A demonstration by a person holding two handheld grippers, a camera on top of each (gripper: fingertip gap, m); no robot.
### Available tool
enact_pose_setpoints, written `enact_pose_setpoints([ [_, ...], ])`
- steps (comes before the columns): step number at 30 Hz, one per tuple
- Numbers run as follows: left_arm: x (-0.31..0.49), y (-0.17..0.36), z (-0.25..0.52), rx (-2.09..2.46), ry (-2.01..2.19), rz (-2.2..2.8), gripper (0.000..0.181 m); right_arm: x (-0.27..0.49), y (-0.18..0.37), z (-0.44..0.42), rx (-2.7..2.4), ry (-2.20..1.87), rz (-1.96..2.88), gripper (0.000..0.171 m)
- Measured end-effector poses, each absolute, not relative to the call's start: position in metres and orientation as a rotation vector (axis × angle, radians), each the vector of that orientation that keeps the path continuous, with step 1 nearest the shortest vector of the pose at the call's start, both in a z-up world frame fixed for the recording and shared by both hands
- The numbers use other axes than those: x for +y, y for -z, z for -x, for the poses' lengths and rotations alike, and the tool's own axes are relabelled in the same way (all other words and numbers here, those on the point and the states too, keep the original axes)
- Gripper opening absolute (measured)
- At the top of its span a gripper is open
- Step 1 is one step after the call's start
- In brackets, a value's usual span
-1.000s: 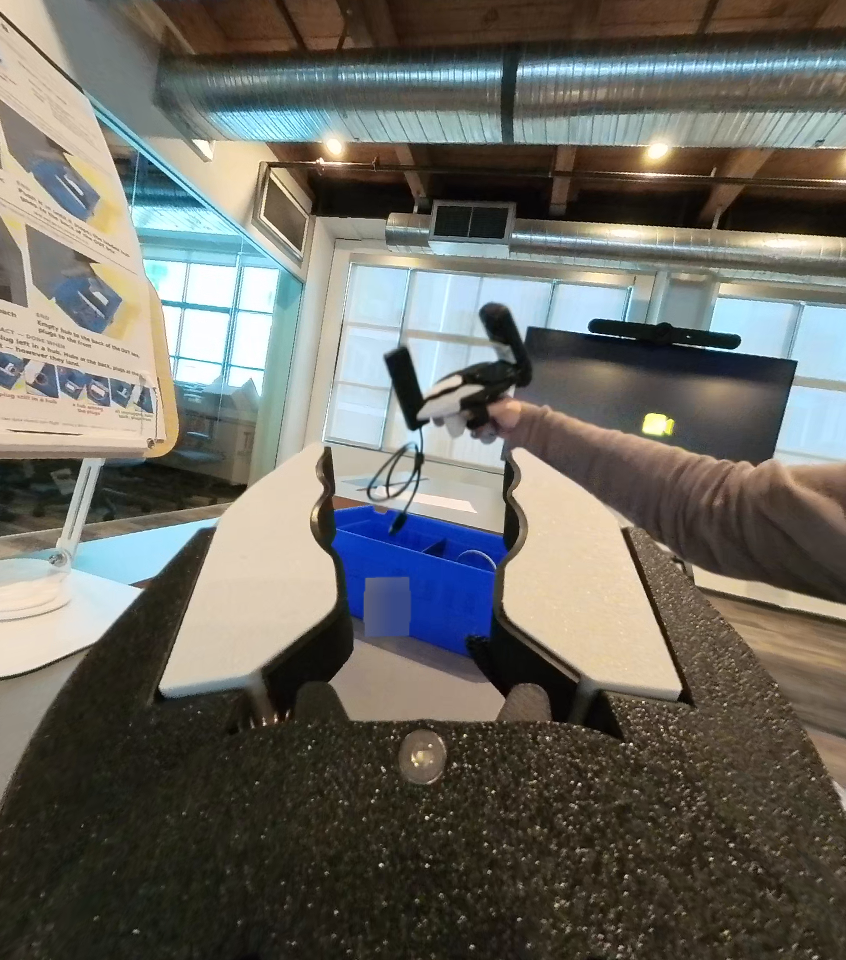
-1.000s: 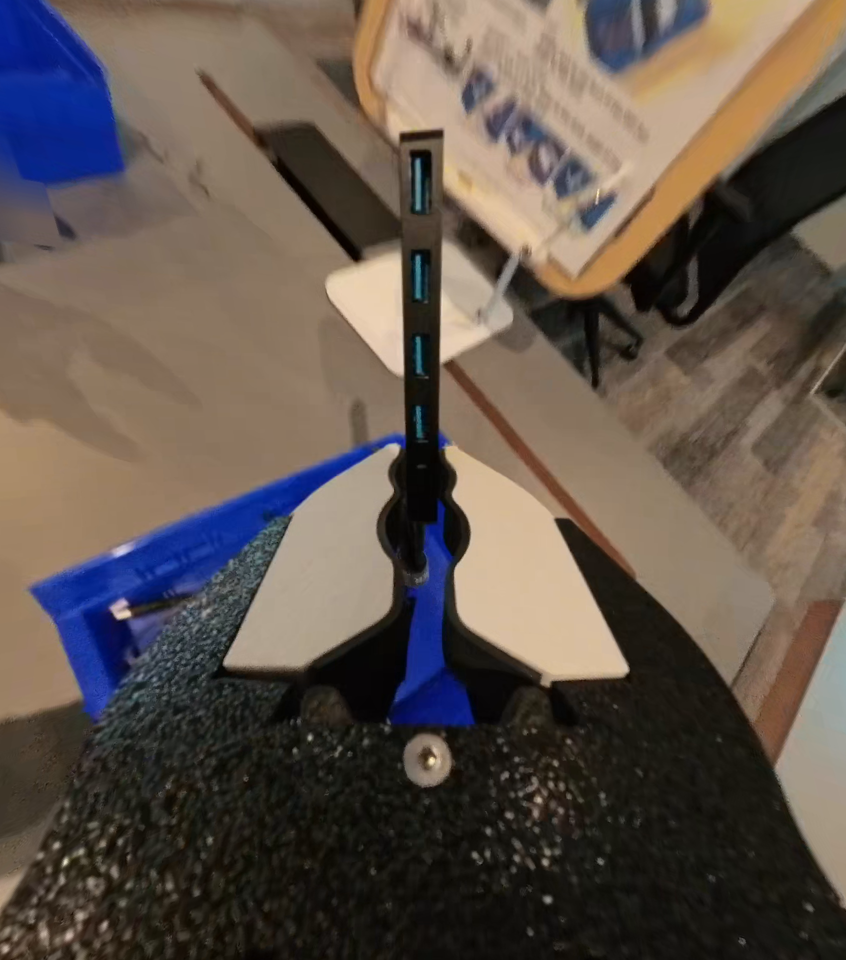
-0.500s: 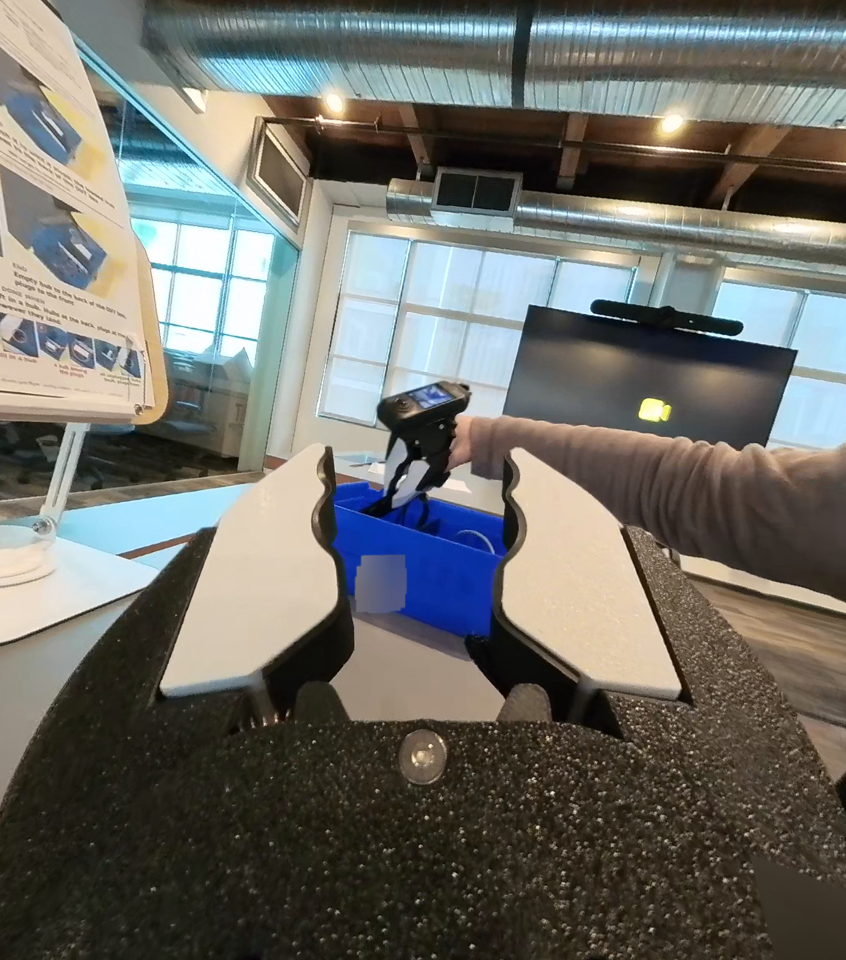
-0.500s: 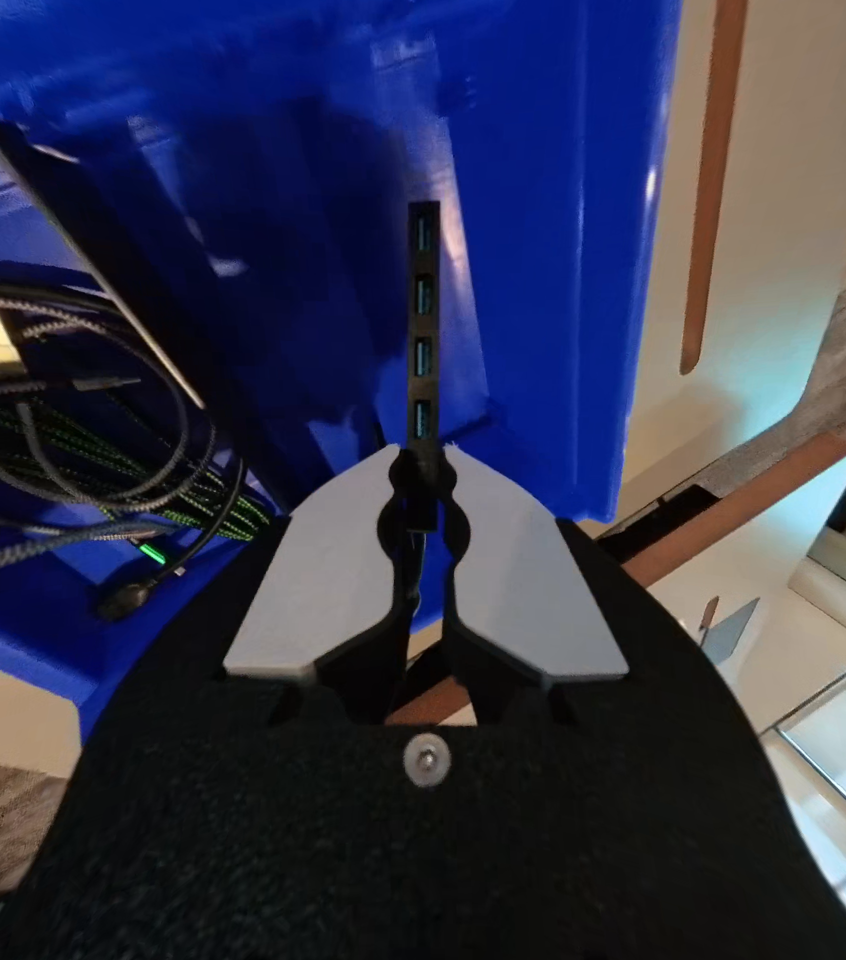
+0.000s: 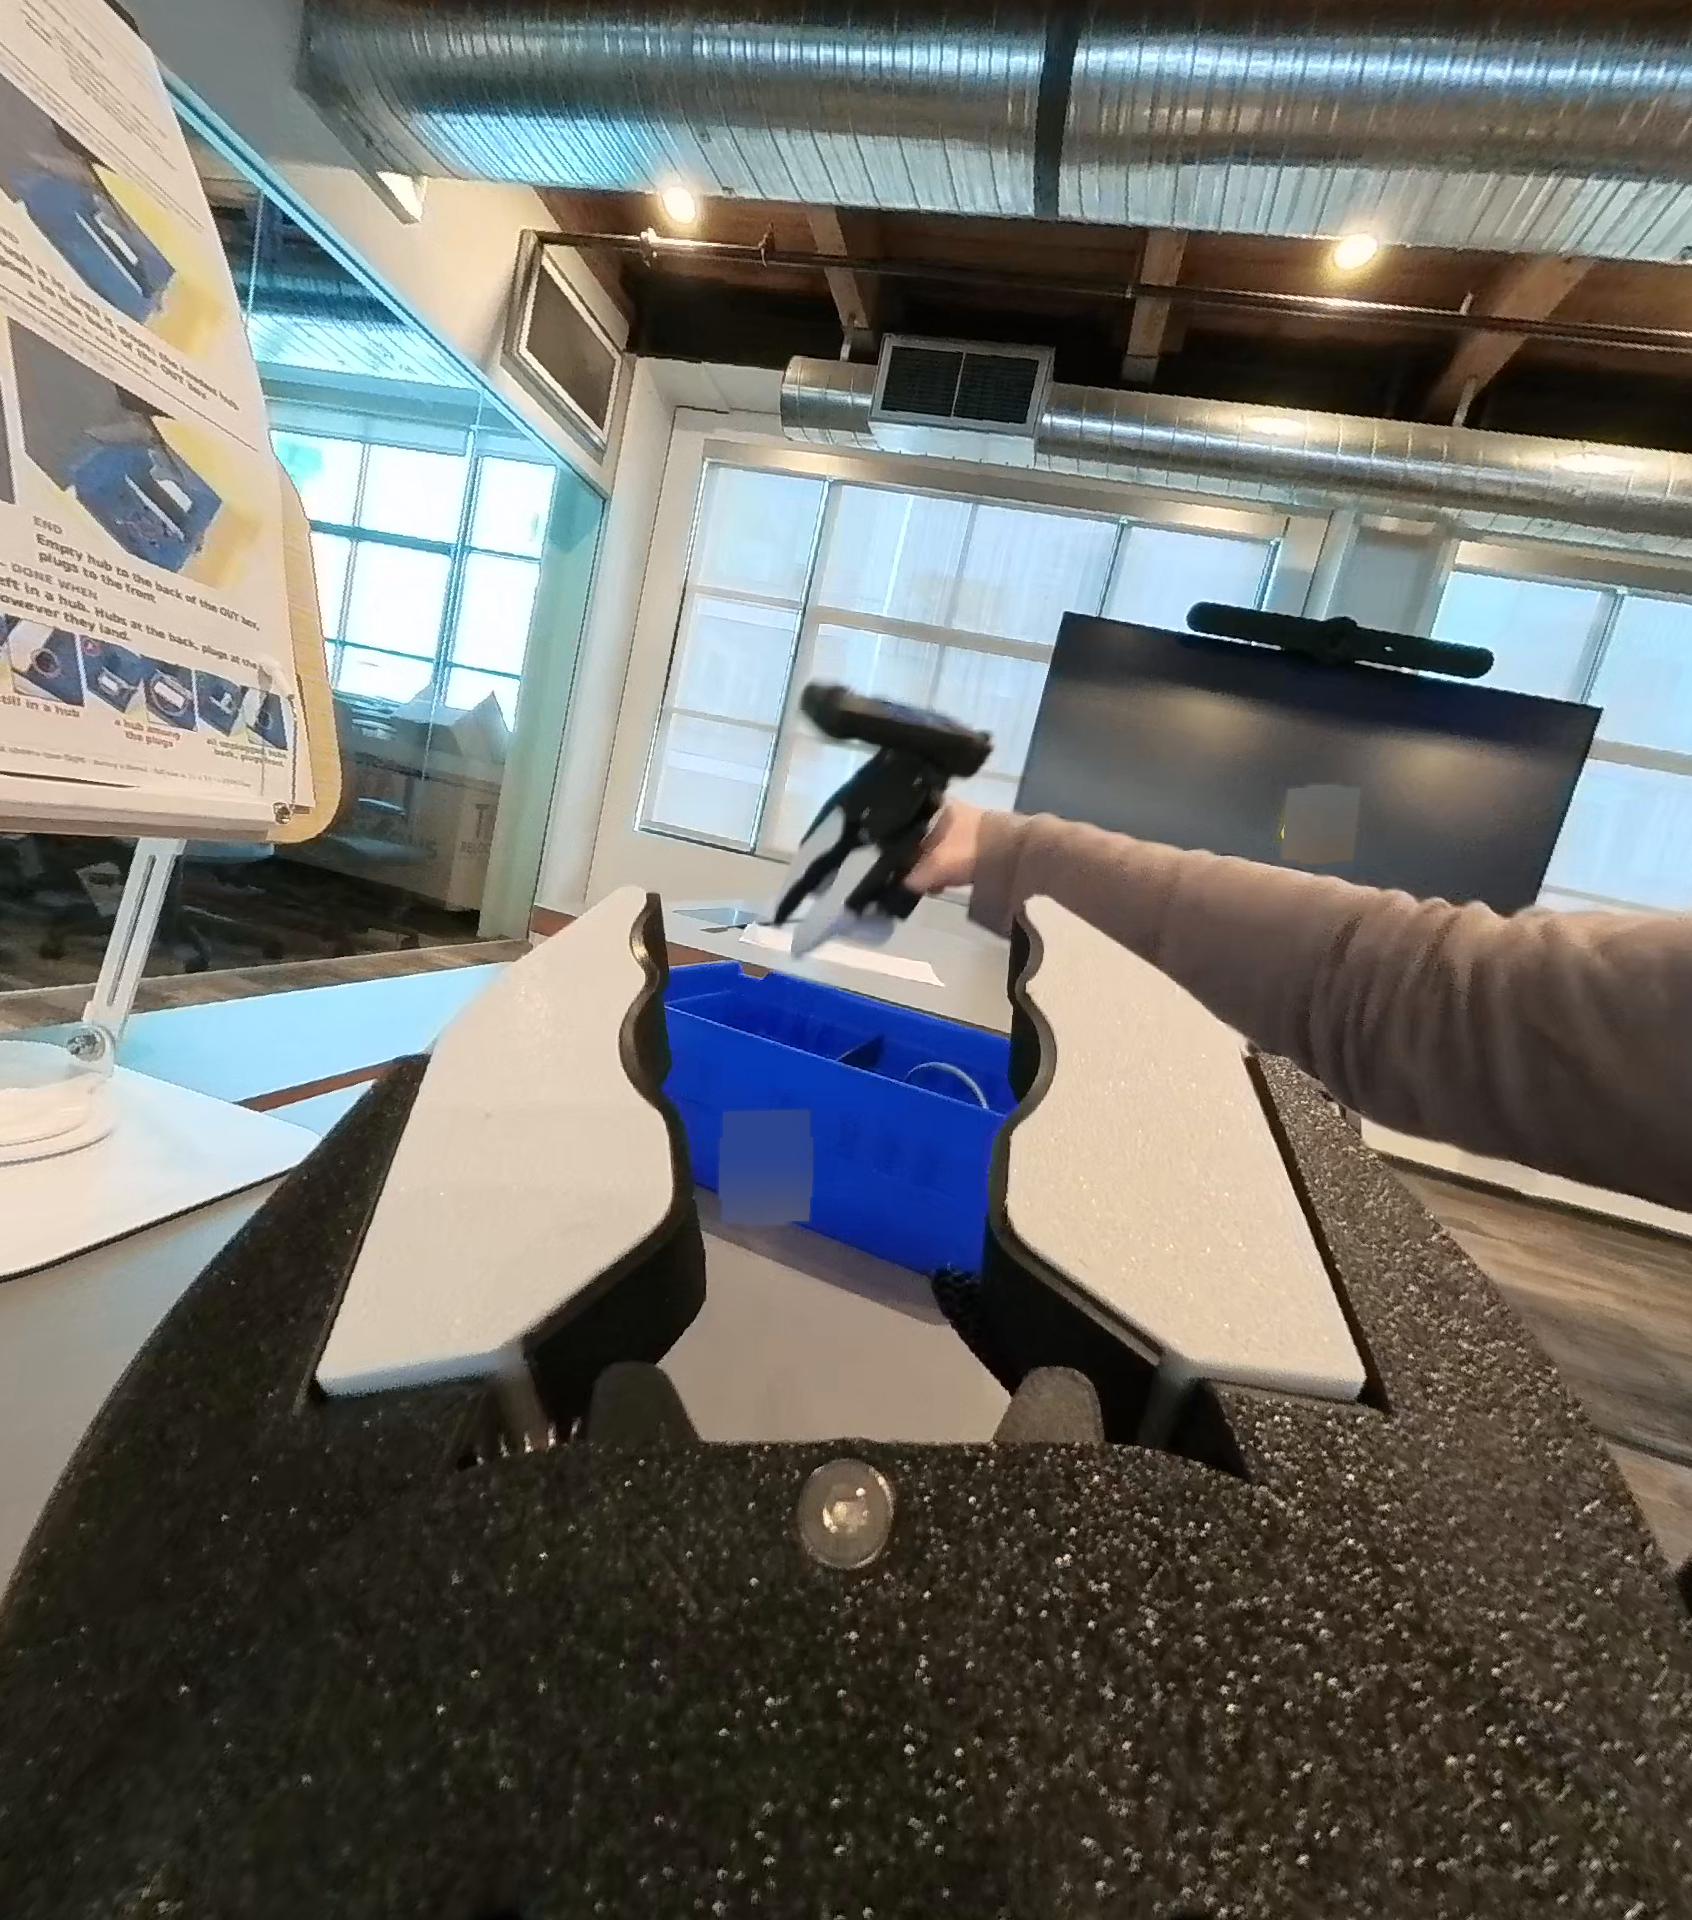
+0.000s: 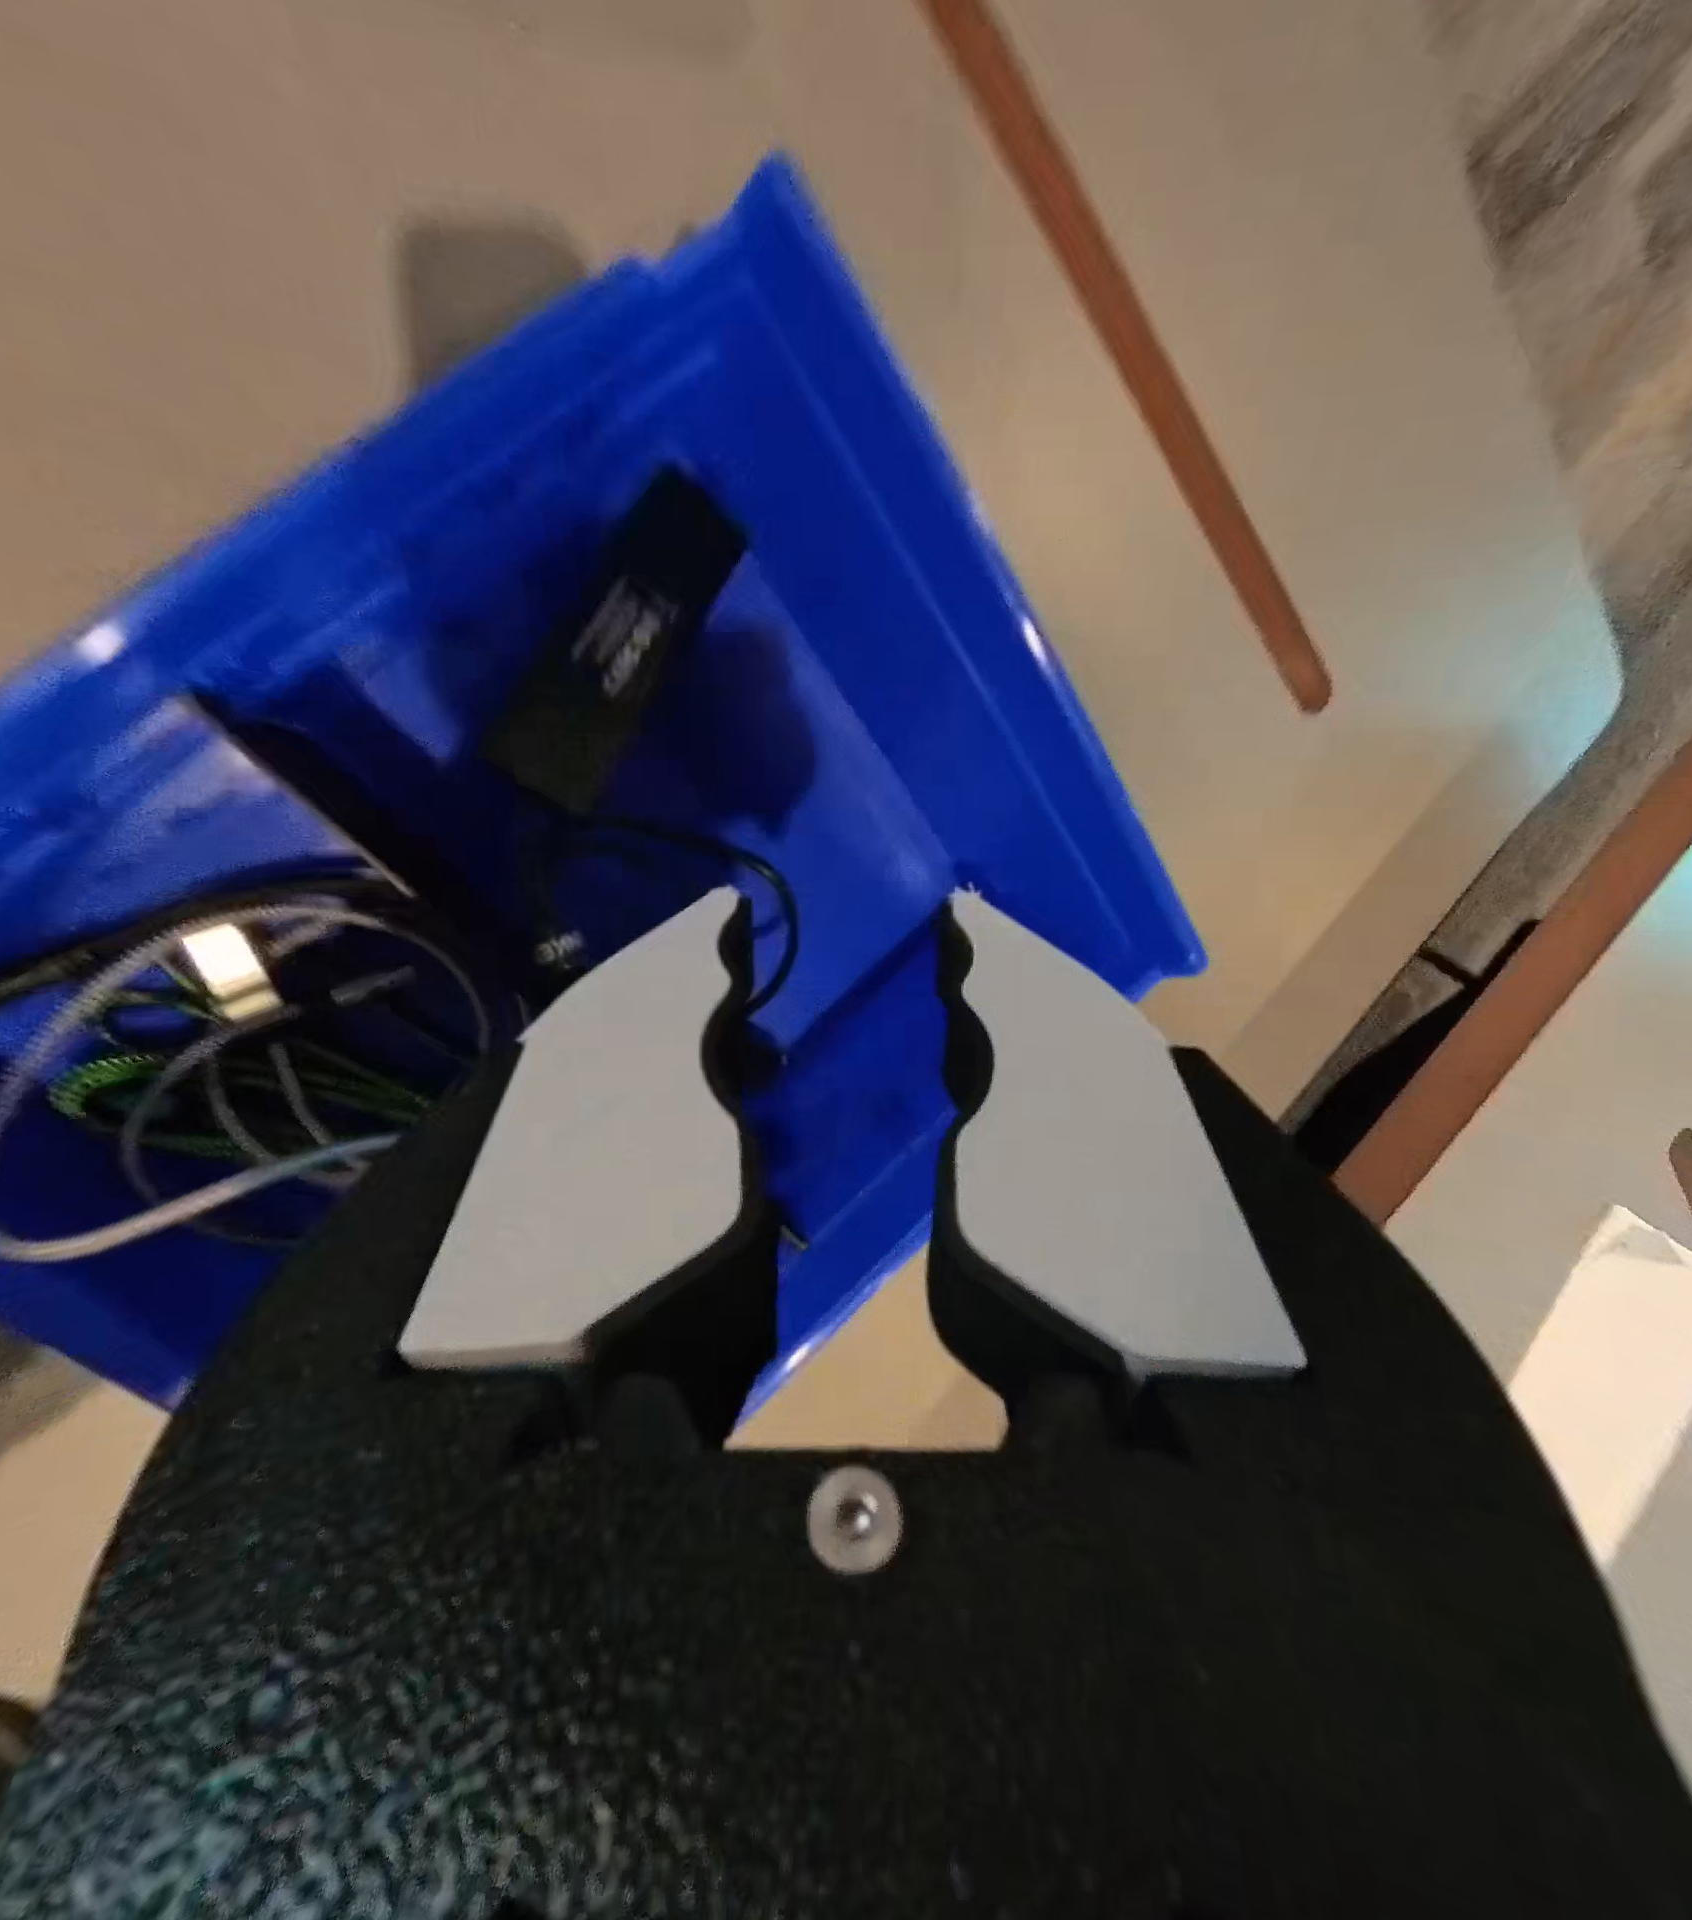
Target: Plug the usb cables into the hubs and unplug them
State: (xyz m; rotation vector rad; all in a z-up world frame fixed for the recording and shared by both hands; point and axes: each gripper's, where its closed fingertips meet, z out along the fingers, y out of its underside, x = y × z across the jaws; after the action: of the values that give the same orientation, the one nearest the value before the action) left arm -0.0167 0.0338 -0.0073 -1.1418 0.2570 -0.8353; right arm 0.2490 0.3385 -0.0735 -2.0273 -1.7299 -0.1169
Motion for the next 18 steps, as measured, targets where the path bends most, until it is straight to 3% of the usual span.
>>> enact_pose_setpoints([
  [4, 0.033, 0.007, 0.014, 0.272, 0.808, 1.150, 0.063, 0.298, 0.008, -0.201, -1.525, -0.292, 1.814, 0.035],
  [9, 0.009, -0.016, -0.001, 0.318, 0.778, 1.156, 0.062, 0.179, -0.071, -0.132, -1.463, -0.810, 1.444, 0.040],
  [14, -0.043, -0.057, 0.018, 0.316, 0.568, 1.214, 0.056, 0.093, -0.062, -0.074, -1.692, -0.823, 1.320, 0.037],
  [18, -0.085, -0.066, 0.100, 0.165, 0.121, 1.345, 0.052, 0.035, -0.034, -0.013, -1.959, -0.837, 1.209, 0.035],
])
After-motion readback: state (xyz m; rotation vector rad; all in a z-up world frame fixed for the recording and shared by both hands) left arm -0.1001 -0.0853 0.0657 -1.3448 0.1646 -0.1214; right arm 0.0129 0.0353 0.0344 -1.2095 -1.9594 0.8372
